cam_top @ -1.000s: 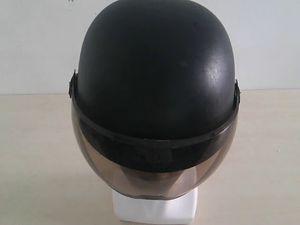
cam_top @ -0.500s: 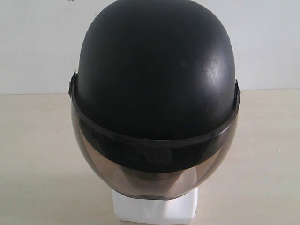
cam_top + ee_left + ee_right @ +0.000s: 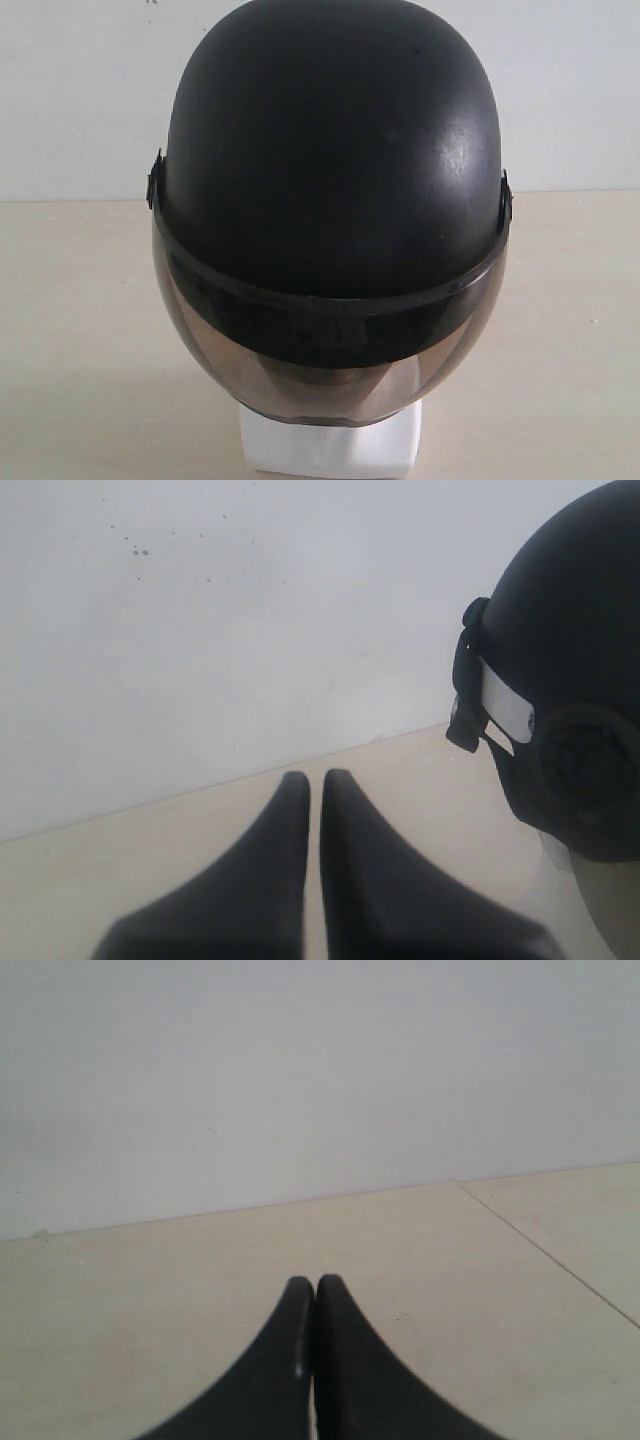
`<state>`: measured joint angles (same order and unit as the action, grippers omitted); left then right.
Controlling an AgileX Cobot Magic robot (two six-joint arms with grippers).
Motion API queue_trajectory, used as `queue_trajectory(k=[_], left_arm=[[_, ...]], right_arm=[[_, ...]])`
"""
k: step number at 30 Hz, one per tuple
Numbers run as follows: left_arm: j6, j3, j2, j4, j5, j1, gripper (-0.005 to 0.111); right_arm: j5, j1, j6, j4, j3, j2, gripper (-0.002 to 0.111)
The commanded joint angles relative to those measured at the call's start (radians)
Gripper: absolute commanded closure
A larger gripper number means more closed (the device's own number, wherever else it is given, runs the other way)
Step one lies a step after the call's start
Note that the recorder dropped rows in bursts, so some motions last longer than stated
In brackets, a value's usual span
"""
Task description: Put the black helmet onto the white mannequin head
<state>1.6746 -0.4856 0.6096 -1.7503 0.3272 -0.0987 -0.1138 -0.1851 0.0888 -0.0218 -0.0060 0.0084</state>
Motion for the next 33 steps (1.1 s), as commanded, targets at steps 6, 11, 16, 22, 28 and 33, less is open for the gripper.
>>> queue_trajectory(k=[6,11,16,22,28,33], left_arm=[[-0.001,0.004,-0.004,0.006,-0.011,0.000,0.102],[-0.001,0.004,-0.004,0.006,-0.011,0.000,0.102],[-0.001,0.004,-0.004,0.006,-0.011,0.000,0.102],[-0.001,0.004,-0.004,0.006,-0.011,0.000,0.102],[-0.001,0.004,-0.004,0.006,-0.011,0.000,0.102],[-0.001,0.004,-0.004,0.006,-0.011,0.000,0.102]], right_arm=[[-0.194,-0.005,0.006,-0.018,0.006,-0.008,0.108],[-0.227,0.058,-0.056,-0.021,0.006,-0.008,0.108],[-0.227,0.156,-0.098,-0.020,0.006,-0.008,0.108],[-0.227,0.159,-0.095,-0.018,0.006,-0.008,0.108],[-0.227,0.159,-0.095,-0.014,0.006,-0.008,0.108],[-0.227,0.159,-0.095,-0.014,0.006,-0.008,0.108]])
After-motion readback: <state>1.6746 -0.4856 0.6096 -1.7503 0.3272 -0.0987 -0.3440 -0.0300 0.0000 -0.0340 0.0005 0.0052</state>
